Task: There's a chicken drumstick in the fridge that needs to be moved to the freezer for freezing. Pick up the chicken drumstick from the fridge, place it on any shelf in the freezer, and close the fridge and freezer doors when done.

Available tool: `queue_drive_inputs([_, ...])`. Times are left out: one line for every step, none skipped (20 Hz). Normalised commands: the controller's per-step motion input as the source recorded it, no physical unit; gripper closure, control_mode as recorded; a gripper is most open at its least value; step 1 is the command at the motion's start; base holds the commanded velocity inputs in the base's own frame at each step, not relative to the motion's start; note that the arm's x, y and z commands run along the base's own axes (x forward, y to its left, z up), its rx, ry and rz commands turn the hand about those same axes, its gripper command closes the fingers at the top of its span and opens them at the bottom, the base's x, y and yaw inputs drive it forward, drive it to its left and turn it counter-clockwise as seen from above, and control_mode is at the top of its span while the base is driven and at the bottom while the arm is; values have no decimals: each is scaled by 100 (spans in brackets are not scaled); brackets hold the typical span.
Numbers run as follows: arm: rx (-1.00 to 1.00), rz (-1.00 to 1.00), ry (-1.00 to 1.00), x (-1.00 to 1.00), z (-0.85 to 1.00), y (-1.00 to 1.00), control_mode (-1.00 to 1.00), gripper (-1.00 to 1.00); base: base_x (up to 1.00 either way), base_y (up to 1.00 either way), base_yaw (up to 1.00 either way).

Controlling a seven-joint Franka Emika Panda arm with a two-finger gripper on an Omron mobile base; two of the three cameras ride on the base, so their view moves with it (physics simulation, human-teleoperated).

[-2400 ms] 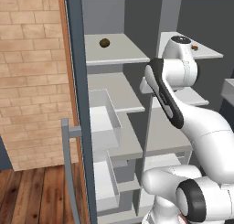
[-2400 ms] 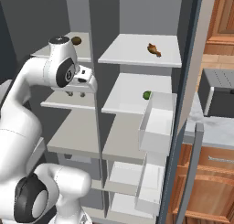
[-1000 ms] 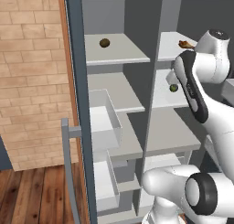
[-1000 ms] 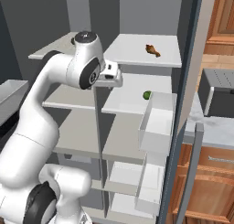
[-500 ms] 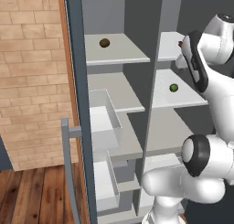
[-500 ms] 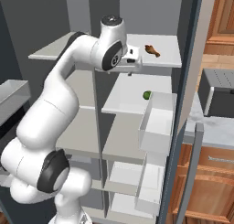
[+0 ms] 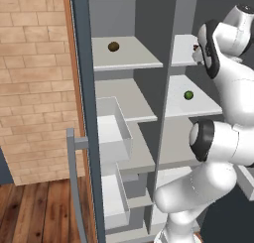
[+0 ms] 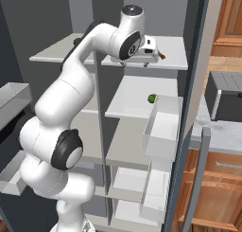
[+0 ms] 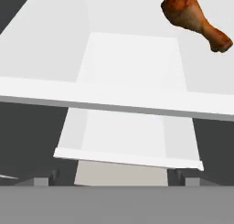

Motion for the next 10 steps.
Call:
queue_drive_inputs([0,3,-24,2,1,-21,-100,-100,0,0,0])
queue_drive_inputs([0,3,-19,11,0,-19,-100,-100,0,0,0])
queue_drive_inputs([0,2,-15,17,0,-16,-100,-100,0,0,0])
queue_drive_inputs([0,1,-11,26,0,-23,-100,-100,0,0,0])
queue_drive_inputs([0,0,-11,27,0,-30,-100,-100,0,0,0])
queue_drive_inputs([0,0,-7,32,2,-35,-100,-100,0,0,0])
queue_drive_inputs([1,0,-3,43,4,-36,-100,-100,0,0,0])
queue_drive_inputs([1,0,0,50,6,-31,-100,-100,0,0,0])
queue_drive_inputs([2,0,0,49,9,-27,-100,-100,0,0,0])
queue_drive_inputs([1,0,4,50,5,-17,-100,-100,0,0,0])
